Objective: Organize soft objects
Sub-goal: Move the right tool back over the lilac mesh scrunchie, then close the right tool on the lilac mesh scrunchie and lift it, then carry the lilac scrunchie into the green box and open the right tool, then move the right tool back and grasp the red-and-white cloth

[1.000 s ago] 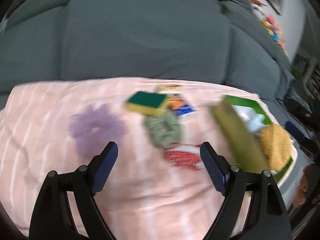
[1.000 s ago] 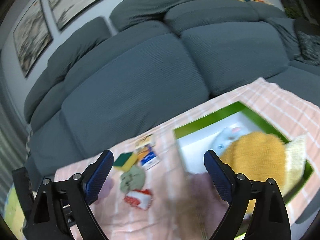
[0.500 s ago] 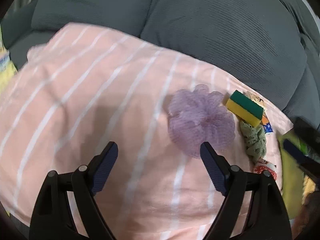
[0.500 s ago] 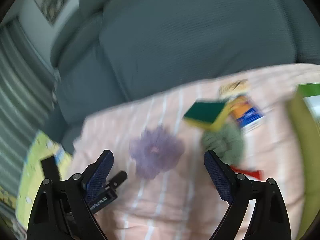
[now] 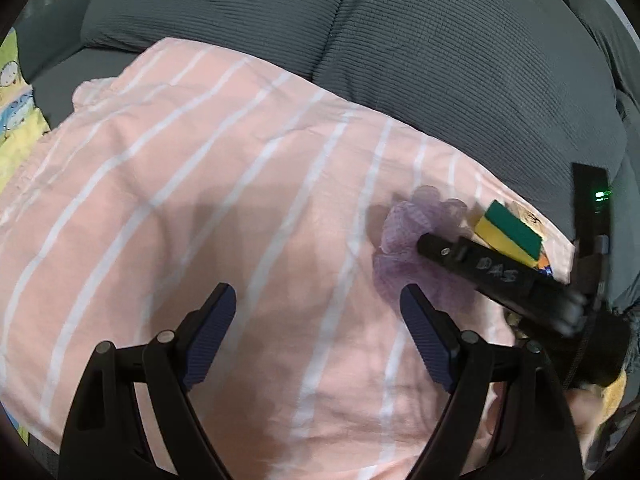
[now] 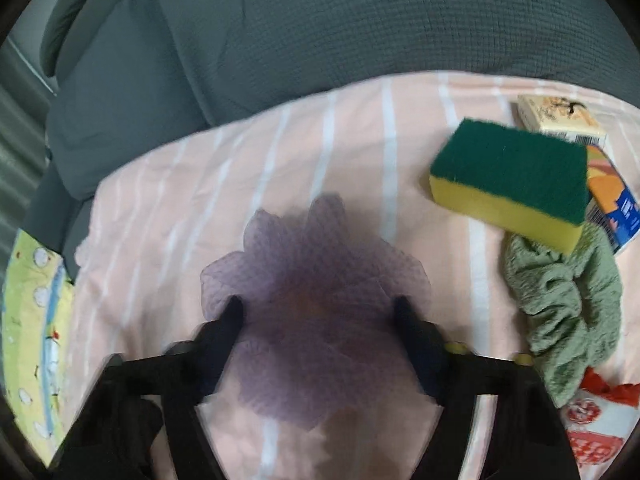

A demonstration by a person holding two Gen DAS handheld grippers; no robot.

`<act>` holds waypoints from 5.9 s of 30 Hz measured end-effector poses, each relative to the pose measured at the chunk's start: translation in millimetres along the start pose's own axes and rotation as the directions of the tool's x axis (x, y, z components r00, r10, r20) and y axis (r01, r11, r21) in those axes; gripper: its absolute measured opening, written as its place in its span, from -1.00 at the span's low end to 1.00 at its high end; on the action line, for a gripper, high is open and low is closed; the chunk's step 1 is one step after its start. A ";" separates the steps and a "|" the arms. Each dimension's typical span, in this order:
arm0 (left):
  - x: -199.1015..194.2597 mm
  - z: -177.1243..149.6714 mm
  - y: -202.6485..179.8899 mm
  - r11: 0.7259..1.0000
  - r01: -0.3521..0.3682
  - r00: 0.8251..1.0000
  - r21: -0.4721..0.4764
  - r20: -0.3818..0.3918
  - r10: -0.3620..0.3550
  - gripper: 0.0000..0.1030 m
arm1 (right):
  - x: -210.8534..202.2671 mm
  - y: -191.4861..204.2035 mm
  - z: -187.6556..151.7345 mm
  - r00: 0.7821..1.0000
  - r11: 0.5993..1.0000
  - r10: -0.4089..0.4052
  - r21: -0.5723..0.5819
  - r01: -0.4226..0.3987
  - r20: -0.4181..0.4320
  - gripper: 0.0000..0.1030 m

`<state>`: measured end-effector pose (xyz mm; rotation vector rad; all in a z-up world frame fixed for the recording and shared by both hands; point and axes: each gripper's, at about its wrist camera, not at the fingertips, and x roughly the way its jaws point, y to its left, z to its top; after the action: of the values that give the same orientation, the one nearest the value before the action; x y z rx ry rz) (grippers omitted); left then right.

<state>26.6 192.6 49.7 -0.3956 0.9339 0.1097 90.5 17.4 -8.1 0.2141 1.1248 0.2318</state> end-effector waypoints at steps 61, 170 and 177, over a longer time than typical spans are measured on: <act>-14.3 -69.5 -91.4 0.895 0.375 0.924 0.240 -0.178 -0.339 -0.58 | -73.9 -52.6 -70.2 0.917 0.906 0.396 0.177 -0.384 -0.037 -0.15; 28.6 -66.0 -158.0 0.876 0.417 0.907 0.243 -0.178 -0.383 0.59 | -155.7 -175.3 -49.9 0.986 0.941 0.079 0.316 -0.123 0.148 0.59; 48.1 -72.4 -170.0 0.852 0.466 0.876 0.238 -0.263 -0.405 0.52 | -123.7 -185.5 -53.0 0.992 0.914 0.106 0.386 -0.122 0.062 0.14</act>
<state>44.5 4.7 21.2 -0.3365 1.0217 -0.4964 5.4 -192.9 23.9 0.6386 1.1127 0.1034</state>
